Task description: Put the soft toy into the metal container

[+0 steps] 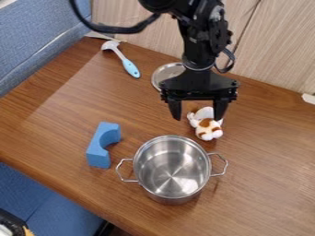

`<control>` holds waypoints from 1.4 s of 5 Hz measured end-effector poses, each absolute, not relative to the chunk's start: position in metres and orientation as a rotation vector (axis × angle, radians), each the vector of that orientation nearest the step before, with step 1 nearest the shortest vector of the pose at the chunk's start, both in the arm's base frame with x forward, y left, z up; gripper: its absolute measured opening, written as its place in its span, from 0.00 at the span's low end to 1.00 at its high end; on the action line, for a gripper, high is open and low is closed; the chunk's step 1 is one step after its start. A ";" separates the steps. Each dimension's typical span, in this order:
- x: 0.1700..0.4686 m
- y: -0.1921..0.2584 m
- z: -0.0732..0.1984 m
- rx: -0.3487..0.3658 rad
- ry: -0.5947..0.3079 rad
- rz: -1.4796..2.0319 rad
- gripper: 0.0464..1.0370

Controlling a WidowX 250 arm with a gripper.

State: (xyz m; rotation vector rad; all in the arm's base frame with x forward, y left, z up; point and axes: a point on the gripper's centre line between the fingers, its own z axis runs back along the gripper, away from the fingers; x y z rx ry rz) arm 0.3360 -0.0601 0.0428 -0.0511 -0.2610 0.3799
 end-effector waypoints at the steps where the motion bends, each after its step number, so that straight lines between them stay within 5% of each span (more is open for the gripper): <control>1: 0.348 -0.066 0.025 -0.050 -0.242 0.357 0.96; 2: 0.352 -0.075 0.008 -0.036 -0.219 0.329 0.91; 3: 0.355 -0.078 0.007 -0.034 -0.231 0.320 0.66; 4: 0.355 -0.076 0.007 -0.027 -0.236 0.321 0.51; 6: 0.351 -0.073 0.014 -0.020 -0.220 0.324 0.49; 7: 0.362 -0.064 0.053 -0.066 -0.291 0.378 0.49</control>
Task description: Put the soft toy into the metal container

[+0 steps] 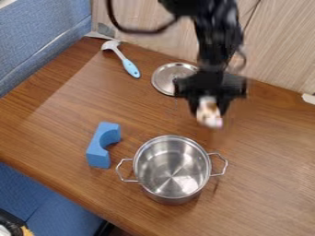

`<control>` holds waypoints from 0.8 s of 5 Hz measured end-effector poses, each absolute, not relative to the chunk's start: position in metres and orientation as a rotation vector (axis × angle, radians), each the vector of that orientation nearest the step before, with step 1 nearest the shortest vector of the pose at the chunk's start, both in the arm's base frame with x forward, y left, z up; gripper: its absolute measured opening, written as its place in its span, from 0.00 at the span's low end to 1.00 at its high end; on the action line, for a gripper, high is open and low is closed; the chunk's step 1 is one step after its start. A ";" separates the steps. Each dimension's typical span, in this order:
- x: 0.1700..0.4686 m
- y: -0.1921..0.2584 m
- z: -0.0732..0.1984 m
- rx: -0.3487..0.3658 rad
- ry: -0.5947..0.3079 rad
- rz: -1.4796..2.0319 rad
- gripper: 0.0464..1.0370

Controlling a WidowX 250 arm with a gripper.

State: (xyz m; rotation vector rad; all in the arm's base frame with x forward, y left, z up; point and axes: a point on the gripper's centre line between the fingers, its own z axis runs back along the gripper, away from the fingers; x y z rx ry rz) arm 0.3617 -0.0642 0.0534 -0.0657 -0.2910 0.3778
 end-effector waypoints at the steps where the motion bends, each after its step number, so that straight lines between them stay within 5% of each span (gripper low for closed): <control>1: 0.360 -0.060 0.098 -0.113 -0.361 0.396 0.49; 2: 0.338 -0.048 0.130 -0.147 -0.412 0.413 0.49; 4: 0.254 -0.033 0.124 -0.112 -0.401 0.335 0.49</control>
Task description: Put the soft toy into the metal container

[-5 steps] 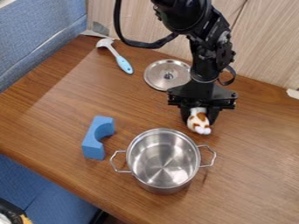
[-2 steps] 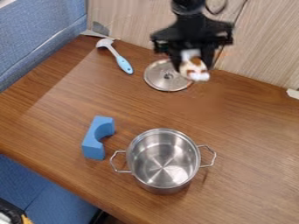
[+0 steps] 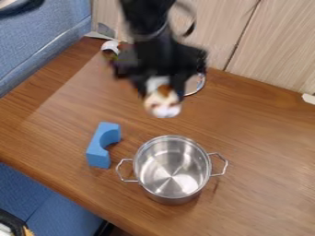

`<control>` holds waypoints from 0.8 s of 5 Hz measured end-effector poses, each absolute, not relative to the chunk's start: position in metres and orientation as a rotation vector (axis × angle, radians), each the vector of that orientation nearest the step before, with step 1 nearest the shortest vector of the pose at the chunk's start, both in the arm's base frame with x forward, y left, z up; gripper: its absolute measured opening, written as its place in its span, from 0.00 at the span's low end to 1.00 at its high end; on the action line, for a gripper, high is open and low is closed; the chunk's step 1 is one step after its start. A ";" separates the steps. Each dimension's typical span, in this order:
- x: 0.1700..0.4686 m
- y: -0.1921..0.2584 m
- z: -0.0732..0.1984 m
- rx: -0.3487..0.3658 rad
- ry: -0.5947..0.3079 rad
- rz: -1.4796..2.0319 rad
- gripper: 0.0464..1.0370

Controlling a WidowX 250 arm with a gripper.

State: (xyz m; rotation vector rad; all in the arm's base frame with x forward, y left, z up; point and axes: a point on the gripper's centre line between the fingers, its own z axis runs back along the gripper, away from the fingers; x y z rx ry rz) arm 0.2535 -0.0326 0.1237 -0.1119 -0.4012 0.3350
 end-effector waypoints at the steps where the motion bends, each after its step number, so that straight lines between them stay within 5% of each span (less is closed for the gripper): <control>1: 0.236 -0.039 0.106 -0.083 -0.386 0.267 0.49; 4: 0.230 -0.047 0.044 0.005 -0.300 0.213 0.49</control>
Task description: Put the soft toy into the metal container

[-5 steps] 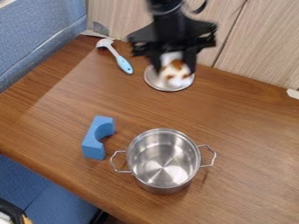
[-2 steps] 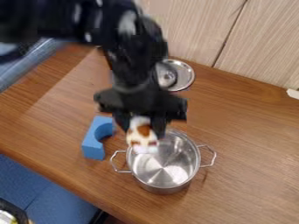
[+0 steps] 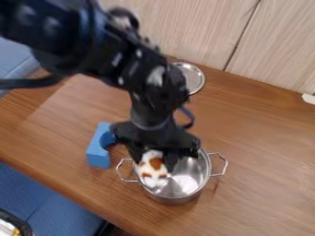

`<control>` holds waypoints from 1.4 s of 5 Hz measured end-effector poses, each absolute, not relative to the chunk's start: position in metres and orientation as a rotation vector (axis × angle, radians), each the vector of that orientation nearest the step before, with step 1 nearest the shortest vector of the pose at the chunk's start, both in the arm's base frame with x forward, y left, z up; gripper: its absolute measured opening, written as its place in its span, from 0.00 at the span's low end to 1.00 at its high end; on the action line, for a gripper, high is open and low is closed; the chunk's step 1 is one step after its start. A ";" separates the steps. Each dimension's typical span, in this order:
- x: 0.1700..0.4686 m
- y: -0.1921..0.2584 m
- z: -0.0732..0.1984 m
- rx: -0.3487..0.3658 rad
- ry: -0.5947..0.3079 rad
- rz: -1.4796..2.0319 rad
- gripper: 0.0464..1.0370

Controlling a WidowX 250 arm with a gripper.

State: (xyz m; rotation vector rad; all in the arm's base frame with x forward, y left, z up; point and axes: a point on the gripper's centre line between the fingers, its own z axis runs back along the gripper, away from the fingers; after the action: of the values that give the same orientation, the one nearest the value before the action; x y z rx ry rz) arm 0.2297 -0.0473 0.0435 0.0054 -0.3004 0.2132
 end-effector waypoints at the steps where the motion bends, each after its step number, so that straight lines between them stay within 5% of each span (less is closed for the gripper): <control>1: 0.233 -0.048 0.029 0.020 -0.291 0.207 0.49; 2: 0.238 -0.051 0.028 0.014 -0.294 0.208 0.55; 3: 0.239 -0.052 0.027 0.001 -0.280 0.218 0.84; 4: 0.243 -0.050 0.029 -0.004 -0.277 0.231 0.98; 6: 0.245 -0.048 0.039 0.005 -0.268 0.237 0.97; 7: 0.250 -0.044 0.077 -0.017 -0.333 0.262 0.97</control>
State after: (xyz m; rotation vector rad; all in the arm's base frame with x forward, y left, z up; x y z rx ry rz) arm 0.2500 -0.0436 0.0770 -0.0169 -0.3325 0.2625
